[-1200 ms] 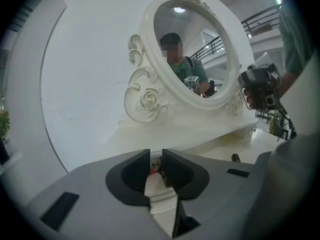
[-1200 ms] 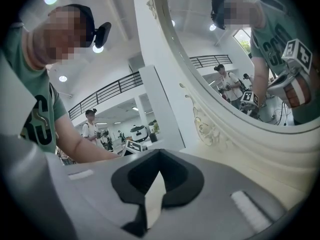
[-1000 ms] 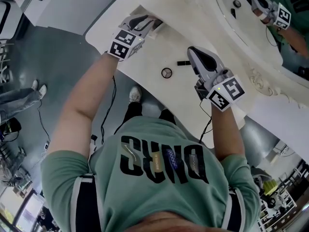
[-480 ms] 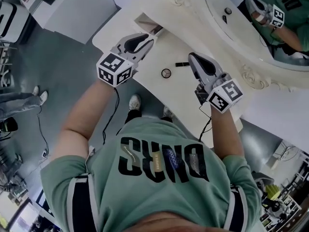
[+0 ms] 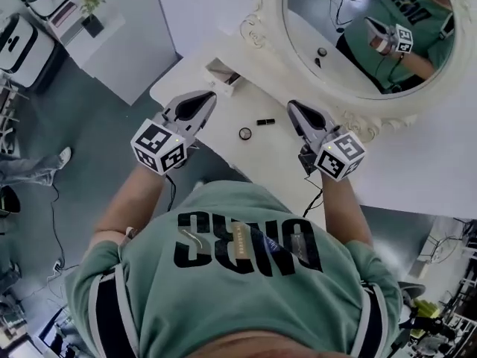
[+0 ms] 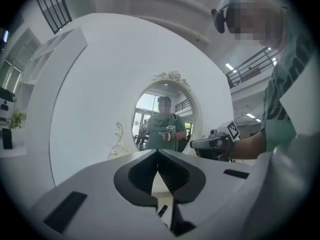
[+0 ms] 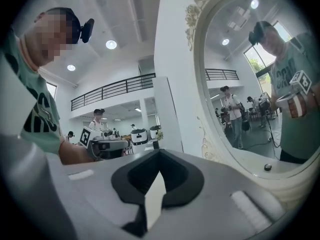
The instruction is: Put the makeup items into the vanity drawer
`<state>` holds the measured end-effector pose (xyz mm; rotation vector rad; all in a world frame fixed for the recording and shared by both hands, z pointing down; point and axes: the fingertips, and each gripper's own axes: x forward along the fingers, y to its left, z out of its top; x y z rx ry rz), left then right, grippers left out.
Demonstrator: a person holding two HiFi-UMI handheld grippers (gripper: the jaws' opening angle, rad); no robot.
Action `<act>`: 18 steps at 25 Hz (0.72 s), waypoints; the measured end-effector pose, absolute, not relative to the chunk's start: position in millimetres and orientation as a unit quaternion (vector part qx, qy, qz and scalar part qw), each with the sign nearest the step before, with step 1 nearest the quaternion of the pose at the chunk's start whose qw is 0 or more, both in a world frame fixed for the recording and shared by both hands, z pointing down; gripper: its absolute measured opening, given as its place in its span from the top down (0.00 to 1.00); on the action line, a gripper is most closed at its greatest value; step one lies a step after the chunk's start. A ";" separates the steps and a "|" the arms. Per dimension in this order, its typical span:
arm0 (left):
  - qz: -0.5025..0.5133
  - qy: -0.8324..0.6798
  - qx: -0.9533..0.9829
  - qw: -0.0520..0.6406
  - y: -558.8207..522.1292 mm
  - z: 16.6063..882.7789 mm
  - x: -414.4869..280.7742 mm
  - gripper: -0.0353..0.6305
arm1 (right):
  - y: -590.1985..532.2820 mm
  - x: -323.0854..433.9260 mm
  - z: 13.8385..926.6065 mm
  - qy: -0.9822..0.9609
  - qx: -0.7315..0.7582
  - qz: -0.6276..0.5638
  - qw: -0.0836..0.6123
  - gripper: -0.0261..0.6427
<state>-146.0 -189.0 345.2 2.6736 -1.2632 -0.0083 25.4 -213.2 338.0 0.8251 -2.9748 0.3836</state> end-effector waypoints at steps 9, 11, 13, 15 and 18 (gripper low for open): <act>-0.039 -0.437 0.891 0.113 -152.7 340.3 -149.1 0.94 | -196.8 40.6 331.1 -0.957 0.266 0.116 0.027 0.95; -0.036 -0.434 0.893 0.113 -149.5 341.7 -146.1 0.94 | -193.3 38.0 334.1 -0.958 0.261 0.118 0.030 0.95; -0.038 -0.430 0.895 0.113 -147.4 341.6 -142.4 0.94 | -191.1 35.9 335.4 -0.959 0.257 0.117 0.033 0.95; -0.039 -0.428 0.896 0.112 -146.2 340.7 -139.2 0.94 | -190.0 35.8 334.8 -0.959 0.256 0.112 0.035 0.95; -0.038 -0.426 0.897 0.109 -144.8 339.0 -137.1 0.94 | -187.6 36.2 333.3 -0.961 0.257 0.097 0.043 0.95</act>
